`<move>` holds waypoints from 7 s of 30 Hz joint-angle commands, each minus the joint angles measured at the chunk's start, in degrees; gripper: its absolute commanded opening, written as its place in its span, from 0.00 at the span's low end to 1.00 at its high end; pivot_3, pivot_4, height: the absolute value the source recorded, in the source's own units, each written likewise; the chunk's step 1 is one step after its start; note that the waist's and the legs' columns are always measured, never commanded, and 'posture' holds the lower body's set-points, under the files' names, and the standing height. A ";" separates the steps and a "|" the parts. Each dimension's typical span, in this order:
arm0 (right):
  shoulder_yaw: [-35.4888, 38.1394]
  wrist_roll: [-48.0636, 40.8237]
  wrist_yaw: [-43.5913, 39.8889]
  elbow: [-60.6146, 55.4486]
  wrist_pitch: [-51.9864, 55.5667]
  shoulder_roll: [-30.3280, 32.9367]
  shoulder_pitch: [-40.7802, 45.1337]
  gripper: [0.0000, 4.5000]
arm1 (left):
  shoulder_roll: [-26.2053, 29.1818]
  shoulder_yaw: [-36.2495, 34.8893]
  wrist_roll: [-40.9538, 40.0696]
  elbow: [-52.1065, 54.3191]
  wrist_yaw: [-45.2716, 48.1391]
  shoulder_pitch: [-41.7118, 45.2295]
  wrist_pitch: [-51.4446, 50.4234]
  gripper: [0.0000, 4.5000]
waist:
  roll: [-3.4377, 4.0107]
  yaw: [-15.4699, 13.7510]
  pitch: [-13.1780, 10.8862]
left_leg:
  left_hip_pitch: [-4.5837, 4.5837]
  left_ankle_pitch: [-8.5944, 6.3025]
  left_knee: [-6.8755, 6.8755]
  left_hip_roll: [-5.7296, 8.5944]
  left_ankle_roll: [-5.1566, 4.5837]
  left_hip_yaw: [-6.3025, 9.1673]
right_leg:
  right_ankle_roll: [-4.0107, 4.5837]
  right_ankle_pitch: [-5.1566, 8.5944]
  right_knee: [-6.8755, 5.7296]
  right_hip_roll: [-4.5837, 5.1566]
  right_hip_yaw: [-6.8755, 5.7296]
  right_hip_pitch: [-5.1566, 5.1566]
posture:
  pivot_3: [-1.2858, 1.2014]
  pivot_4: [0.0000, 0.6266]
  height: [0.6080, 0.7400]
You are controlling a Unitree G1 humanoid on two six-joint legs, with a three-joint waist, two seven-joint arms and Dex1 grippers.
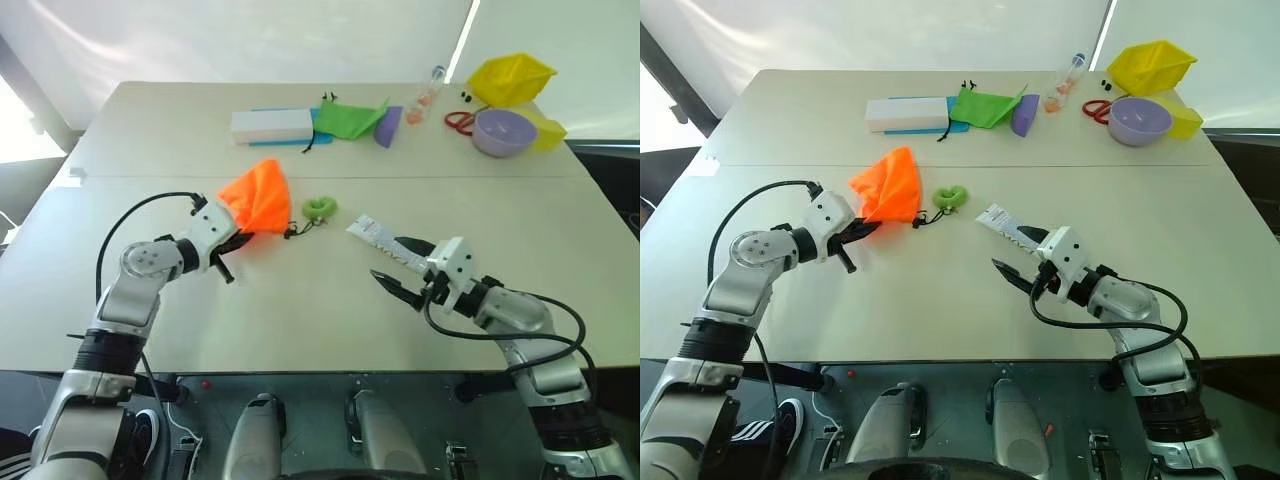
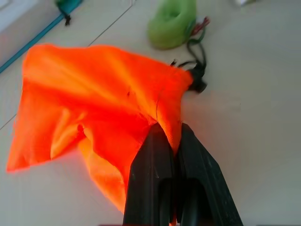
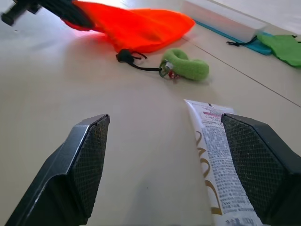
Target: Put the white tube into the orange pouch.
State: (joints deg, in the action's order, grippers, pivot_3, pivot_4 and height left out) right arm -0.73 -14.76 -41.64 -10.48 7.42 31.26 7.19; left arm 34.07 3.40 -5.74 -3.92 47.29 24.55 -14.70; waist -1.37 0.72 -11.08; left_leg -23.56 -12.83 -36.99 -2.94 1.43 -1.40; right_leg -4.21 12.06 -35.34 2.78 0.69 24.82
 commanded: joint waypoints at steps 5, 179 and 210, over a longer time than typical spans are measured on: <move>4.32 -0.24 0.55 2.48 3.63 3.59 1.99 0.89 | 2.40 -0.25 2.53 3.51 -1.79 -1.18 0.90 0.01 | 0.00 0.21 0.00 | 0.04 0.00 0.05 -0.02 0.00 0.01 | -0.03 0.02 -0.01 -0.09 0.03 0.04 | 0.52 0.24 1.00; -4.81 12.97 24.81 56.92 2.33 -31.73 48.71 0.99 | 5.34 -0.06 2.32 3.41 3.05 -6.68 13.32 0.00 | 0.05 1.72 -0.03 | -0.43 0.02 0.19 -0.03 -0.04 -0.06 | 0.05 -0.01 -0.56 -0.13 0.15 0.82 | 0.52 0.24 1.00; 0.38 7.94 18.56 33.71 16.75 -26.41 36.38 0.00 | 4.78 -0.59 1.85 4.75 2.59 -8.21 13.03 0.00 | 0.05 1.65 -0.03 | -0.59 0.02 0.11 -0.01 -0.05 -0.03 | -0.01 0.01 -0.62 -0.11 0.19 0.90 | 0.52 0.24 1.00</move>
State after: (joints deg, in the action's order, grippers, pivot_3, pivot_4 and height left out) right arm -1.53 -5.46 -22.76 31.18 20.50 3.23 44.77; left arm 38.15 3.77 -3.13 -0.98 49.66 16.53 -2.04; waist -1.31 2.37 -11.11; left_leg -24.17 -12.80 -36.88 -2.95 1.38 -1.43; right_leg -4.22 12.08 -35.96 2.68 0.88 25.73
